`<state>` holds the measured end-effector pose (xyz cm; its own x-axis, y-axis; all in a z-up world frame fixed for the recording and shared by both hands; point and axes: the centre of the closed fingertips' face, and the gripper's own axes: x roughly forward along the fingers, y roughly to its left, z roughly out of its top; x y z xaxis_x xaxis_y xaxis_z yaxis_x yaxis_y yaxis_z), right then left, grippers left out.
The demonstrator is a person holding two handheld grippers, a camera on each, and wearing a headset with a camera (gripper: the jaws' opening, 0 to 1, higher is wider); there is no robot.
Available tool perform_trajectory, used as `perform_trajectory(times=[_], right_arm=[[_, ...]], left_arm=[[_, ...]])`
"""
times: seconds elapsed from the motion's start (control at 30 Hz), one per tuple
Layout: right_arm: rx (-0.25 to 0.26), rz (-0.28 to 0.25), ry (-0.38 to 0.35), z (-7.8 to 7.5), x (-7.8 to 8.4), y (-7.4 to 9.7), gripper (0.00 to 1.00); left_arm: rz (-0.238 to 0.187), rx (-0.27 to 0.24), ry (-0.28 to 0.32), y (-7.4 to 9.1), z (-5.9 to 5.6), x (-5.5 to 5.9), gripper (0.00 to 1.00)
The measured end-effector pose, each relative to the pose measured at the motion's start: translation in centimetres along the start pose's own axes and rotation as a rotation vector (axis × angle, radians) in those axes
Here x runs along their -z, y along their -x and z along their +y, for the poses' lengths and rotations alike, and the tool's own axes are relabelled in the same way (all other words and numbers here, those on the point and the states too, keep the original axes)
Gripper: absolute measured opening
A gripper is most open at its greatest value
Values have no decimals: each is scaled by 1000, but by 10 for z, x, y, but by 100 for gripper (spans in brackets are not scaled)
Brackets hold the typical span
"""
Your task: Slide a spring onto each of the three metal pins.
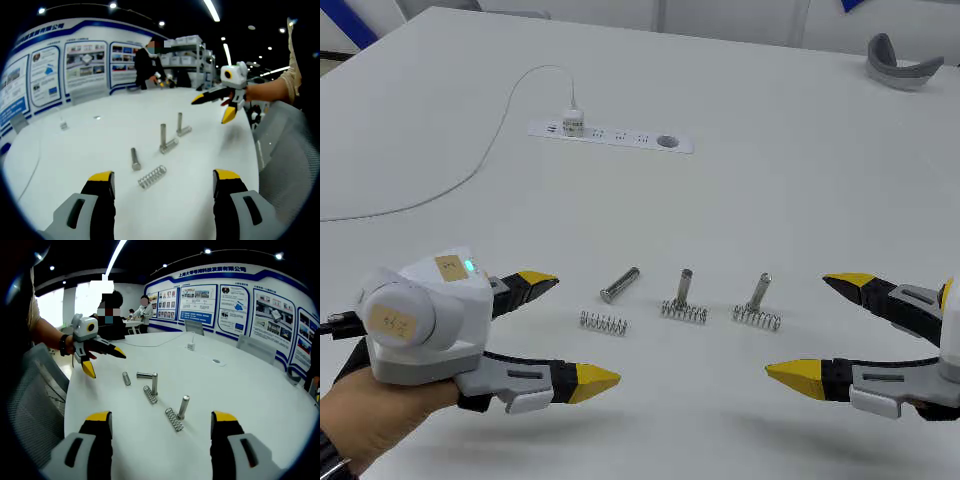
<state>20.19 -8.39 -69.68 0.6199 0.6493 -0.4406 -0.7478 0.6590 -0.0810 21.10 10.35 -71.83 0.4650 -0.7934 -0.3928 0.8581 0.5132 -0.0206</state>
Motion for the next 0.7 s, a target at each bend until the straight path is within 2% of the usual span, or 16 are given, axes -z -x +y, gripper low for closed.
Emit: perform_trajectory(times=[0.7], right_arm=[[5, 3, -13, 2, -1, 0, 82]], left_arm=[[9, -4, 12, -1, 1, 2, 81]])
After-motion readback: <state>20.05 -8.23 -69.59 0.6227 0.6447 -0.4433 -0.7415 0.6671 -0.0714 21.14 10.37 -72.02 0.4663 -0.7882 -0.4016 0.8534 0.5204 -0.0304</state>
